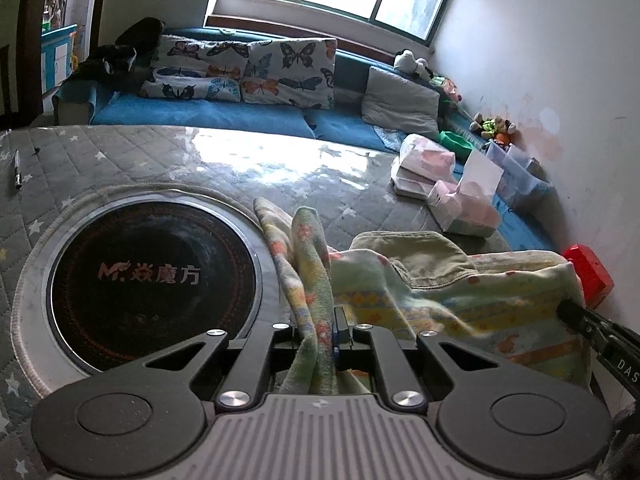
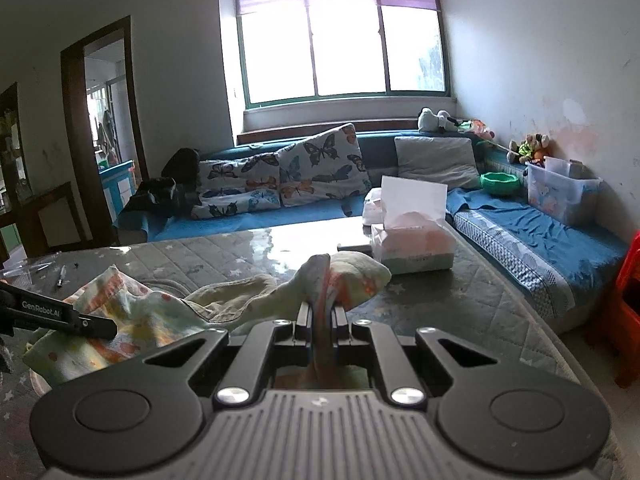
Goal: Fold clothes
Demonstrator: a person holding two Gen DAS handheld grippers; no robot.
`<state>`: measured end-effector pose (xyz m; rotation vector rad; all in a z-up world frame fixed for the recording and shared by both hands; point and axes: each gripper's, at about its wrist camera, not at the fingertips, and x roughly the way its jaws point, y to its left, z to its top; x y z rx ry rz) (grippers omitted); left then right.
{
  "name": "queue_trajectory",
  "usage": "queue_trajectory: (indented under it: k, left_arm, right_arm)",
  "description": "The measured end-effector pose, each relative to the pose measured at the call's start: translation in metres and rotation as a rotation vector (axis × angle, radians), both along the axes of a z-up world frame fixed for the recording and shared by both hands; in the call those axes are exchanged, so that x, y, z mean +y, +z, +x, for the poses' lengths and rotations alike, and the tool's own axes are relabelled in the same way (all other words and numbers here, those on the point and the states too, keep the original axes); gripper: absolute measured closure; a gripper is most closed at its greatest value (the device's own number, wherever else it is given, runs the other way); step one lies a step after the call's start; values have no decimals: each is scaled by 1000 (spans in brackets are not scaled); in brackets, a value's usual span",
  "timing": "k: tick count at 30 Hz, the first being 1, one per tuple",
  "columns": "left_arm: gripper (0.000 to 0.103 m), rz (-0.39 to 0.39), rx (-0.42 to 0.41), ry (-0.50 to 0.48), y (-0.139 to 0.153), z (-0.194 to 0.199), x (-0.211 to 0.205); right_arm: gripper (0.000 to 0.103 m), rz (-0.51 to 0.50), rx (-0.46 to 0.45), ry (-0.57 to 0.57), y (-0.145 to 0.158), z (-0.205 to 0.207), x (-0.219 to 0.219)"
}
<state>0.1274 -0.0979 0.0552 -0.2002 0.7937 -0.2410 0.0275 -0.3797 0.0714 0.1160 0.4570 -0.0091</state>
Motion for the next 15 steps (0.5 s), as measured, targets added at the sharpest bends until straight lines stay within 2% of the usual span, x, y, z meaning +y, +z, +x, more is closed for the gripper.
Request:
queue_trajectory:
  k: [15]
  left_arm:
    - [93,34,30,-13,-11,22,-14]
  right_arm:
    - [95,-6,38,-24,-12,19,-11]
